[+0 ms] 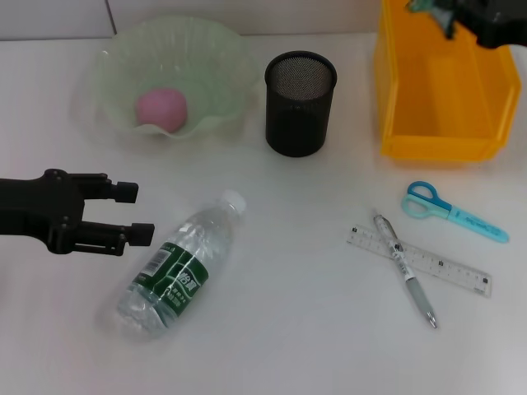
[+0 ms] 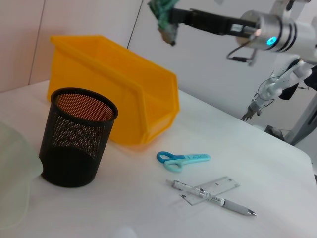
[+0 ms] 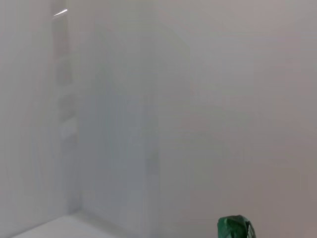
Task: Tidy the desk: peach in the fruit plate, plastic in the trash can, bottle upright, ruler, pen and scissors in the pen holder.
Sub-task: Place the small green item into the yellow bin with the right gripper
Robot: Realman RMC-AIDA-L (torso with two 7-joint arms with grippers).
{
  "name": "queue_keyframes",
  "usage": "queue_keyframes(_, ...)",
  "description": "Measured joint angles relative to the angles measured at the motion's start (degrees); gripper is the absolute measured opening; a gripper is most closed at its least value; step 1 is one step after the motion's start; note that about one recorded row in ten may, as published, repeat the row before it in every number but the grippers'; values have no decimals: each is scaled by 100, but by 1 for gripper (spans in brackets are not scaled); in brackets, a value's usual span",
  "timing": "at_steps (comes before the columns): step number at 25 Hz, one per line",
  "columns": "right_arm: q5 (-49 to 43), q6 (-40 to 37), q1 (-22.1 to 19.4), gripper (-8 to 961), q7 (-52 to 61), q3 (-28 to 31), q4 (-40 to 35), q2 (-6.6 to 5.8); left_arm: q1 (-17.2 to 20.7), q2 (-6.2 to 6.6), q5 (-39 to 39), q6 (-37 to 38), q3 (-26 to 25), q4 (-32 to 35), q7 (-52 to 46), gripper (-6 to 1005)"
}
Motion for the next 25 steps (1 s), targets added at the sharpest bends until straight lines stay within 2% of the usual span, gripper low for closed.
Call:
queue_keyframes(2,504,917,67,40,-605,-25,631,20,-8,-5,0,-19,0,-2,-14,832)
queue_keyframes(3,504,917,67,40,-605,-25,631,20,-13,-5,0,-27,0,-3,-23,832)
queue_keyframes(4,660,1341,149,39,-822,-32,933,41,-15,-5,0,-28,0,-3,-26,832)
queue_keyframes(12,856,1943,384,38,-981,-15,1483,32,-39,3,0,-57,0,-3,-37,831)
queue_keyframes(19,858,1641,279,251,-825,-9,1485,17,-89,-19,-1,-186,14,64,-274,830)
queue_keyframes(21,857,1384,155,308,-687,-7,1435,-8,-97,-32,0,-202,32,107,-358,830)
queue_keyframes(22,855,1014,-19,336,-530,-5,1321,-39,-136,-31,0,-205,51,139,-514,830)
queue_keyframes(23,855,1014,-19,364,-530,-5,1321,-39,-169,-26,0,-205,48,154,-622,830)
queue_keyframes(25,831,391,-259,420,-460,-5,1076,-79,-190,-22,0,-206,44,167,-699,830)
